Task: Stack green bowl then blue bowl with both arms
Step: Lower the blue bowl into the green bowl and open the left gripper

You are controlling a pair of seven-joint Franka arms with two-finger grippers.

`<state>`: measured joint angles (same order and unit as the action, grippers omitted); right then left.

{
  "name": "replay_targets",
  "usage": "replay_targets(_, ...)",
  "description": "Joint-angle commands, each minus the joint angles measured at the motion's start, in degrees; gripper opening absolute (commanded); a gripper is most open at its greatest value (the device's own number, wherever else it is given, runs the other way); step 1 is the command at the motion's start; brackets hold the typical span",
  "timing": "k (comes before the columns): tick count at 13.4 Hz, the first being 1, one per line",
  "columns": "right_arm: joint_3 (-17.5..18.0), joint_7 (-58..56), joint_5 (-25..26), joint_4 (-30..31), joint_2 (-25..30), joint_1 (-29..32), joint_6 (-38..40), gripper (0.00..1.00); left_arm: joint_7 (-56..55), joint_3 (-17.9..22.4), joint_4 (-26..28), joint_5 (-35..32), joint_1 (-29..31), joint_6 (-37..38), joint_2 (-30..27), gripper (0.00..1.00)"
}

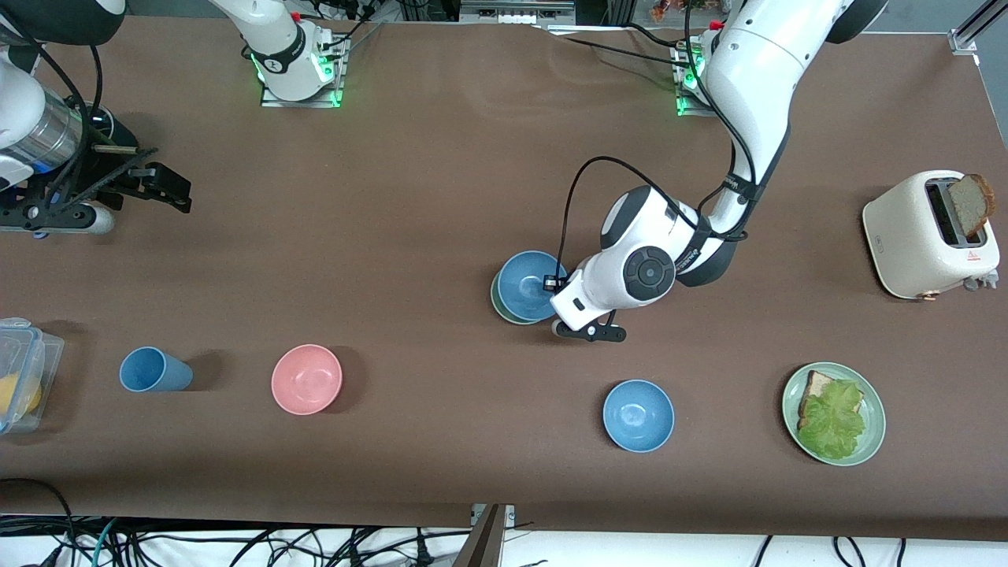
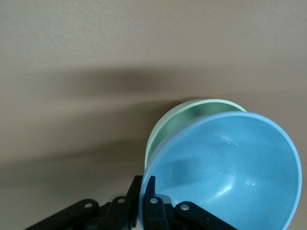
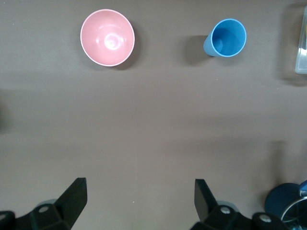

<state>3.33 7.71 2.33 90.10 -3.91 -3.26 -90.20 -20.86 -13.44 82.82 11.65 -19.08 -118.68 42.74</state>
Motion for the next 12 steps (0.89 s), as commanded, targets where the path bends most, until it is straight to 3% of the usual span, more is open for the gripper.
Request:
replay_targets(1, 0.4, -0.6, 0.4, -1.5, -0.5, 0.5, 2.0, 0.99, 0.5, 0.7, -1.4, 1.6, -1.7, -2.1, 1.4, 0.0)
replay_targets(4, 0.4, -0.8, 0.4, -1.5, -0.5, 0.5, 2.1, 0.99, 0.2, 0.7, -1.4, 1.7, -3.5, -3.7, 2.7, 0.0)
replay_targets(5, 0.4, -0.8, 0.4, -1.5, -0.5, 0.5, 2.1, 0.99, 0.0, 0.8, -1.5, 1.7, -3.5, -3.8, 2.6, 0.07)
replay_targets(6, 0.4, -0.8, 0.4, -1.5, -0.5, 0.5, 2.1, 0.99, 0.5, 0.8, -1.5, 1.5, -3.2, -3.7, 2.5, 0.99)
replay_targets(12, 0.4, -0.9, 0.4, -1.4, -0.5, 0.5, 2.1, 0.99, 0.1, 1.3, -1.4, 1.5, -2.5, -2.0, 0.5, 1.0)
